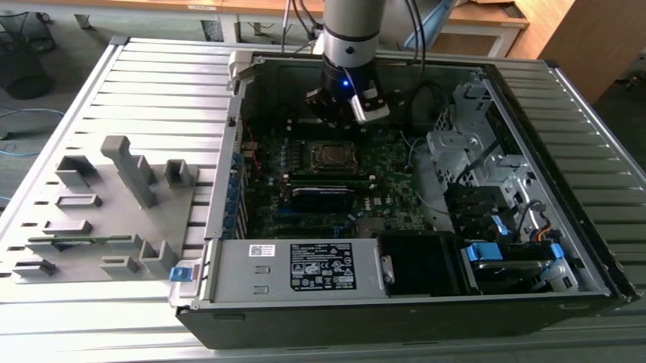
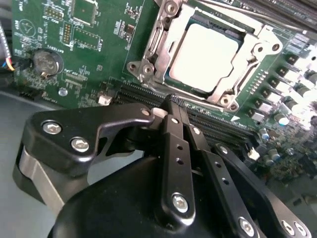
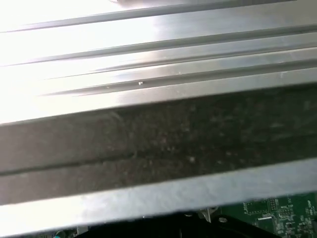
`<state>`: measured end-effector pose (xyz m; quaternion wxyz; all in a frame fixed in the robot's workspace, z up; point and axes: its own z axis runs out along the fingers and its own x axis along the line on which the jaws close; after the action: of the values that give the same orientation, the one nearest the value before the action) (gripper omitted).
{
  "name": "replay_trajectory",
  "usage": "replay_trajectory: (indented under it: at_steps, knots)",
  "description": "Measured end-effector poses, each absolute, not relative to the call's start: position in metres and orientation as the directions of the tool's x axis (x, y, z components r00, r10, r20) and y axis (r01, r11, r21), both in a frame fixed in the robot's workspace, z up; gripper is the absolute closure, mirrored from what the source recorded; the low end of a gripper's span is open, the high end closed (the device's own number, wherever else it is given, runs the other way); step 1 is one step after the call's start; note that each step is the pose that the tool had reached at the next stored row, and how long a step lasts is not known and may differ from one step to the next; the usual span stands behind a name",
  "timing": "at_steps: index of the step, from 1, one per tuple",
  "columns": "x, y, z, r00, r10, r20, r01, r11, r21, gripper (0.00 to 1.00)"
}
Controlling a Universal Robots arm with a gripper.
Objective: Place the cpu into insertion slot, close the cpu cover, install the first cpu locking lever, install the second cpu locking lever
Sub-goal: 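Install the first cpu locking lever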
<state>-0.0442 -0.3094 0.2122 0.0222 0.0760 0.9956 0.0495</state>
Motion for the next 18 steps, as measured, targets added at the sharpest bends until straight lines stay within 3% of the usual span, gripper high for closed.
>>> replay_trajectory:
  at_steps: [12,18]
  knots:
    - [-0.0441,-0.3094,0.2239,-0.988,0.153,-0.037,0.149,0.984,0.100,0.89]
    - [-0.0442,-0.3094,0.2238,-0.991,0.125,-0.047,0.124,0.992,0.019,0.89]
